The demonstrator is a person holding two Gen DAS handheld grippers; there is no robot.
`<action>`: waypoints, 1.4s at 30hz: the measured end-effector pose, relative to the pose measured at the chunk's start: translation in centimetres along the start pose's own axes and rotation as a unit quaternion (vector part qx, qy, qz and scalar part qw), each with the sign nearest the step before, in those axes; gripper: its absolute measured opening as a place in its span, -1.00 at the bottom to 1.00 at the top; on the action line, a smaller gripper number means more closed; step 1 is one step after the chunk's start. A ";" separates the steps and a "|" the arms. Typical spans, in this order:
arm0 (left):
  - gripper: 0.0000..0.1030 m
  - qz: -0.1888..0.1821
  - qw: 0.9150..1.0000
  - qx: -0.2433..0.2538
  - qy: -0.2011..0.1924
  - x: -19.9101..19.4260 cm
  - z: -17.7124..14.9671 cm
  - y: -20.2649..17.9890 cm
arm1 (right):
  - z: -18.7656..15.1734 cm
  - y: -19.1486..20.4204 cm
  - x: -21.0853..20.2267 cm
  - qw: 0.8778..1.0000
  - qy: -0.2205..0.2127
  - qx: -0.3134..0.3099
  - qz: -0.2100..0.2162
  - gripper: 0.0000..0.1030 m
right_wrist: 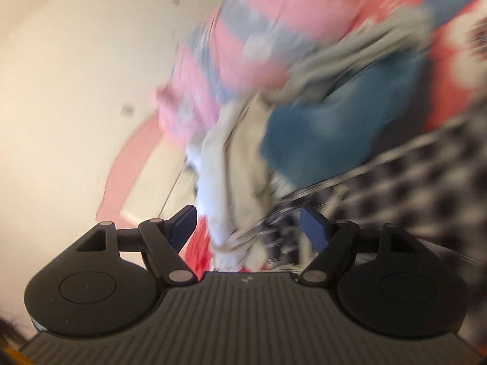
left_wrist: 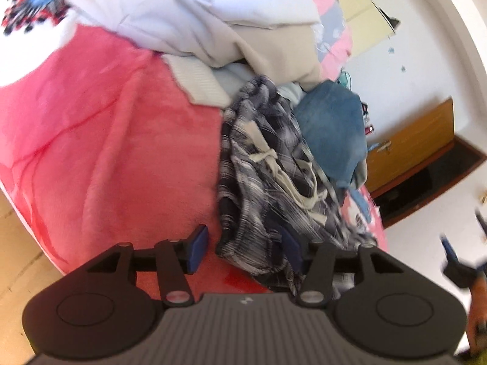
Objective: Fold clothes
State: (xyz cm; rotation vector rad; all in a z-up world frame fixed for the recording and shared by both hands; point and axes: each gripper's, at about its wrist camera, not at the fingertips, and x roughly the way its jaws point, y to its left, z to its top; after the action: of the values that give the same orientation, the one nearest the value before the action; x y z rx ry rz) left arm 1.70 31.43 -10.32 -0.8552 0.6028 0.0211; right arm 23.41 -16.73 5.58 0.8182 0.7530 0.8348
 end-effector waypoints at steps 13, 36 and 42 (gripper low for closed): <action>-0.70 0.093 0.992 0.086 -0.015 0.2 -0.4 -4.8 | -15.3 -15.4 -24.6 0.950 -0.225 0.184 -0.111 0.48; 0.58 0.214 0.834 0.506 -0.042 1.4 -4.2 -28.8 | -17.1 -15.4 -27.2 0.966 -0.201 0.137 -0.086 0.48; 0.58 0.197 0.760 0.620 -0.019 6.8 -7.2 -44.8 | -16.9 -15.7 -26.5 0.970 -0.162 0.147 -0.102 0.48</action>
State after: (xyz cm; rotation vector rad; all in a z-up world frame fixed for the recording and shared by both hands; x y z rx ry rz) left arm 15.13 -5.04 14.03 0.5836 0.5946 0.0161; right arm 2.40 -40.65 -9.26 1.0900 0.6623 0.3938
